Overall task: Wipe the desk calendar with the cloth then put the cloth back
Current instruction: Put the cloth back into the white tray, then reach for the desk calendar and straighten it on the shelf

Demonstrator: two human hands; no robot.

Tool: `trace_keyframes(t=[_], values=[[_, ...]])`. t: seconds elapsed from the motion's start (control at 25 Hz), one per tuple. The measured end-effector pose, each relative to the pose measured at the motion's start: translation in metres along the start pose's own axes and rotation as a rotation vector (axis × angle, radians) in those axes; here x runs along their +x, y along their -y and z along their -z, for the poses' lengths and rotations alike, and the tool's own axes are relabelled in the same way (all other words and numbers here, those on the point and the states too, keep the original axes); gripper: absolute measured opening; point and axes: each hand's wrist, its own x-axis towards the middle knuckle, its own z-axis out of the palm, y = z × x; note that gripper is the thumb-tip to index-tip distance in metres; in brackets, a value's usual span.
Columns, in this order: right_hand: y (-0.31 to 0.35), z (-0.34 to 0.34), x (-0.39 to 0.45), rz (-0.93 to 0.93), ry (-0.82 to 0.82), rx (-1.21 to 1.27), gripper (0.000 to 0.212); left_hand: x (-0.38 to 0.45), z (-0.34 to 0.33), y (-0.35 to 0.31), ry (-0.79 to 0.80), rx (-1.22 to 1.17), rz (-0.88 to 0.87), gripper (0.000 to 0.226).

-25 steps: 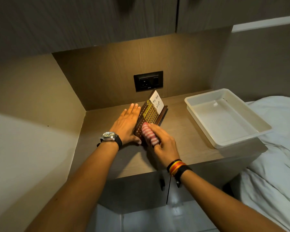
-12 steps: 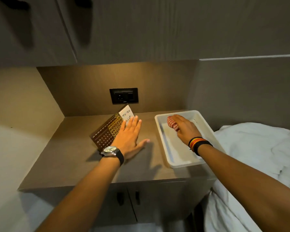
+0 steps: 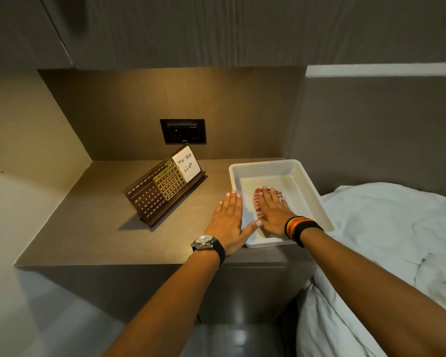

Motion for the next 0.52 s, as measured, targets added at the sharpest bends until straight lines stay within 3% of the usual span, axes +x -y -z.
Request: trace_keyframes(t=[0.12, 0.32, 0.52], values=[[0.008, 0.006, -0.006, -0.021, -0.080, 0.026, 0.078, -0.006, 0.007, 0.000, -0.047, 0.026, 0.008, 0.096], [0.050, 0.045, 0.020, 0.093, -0.464, 0.243, 0.066, -0.035, 0.025, 0.031, -0.312, -0.045, 0.118, 0.090], [0.128, 0.089, 0.085, 0.127, -0.394, 0.640, 0.065, -0.081, 0.031, 0.079, -0.651, -0.219, 0.427, 0.090]])
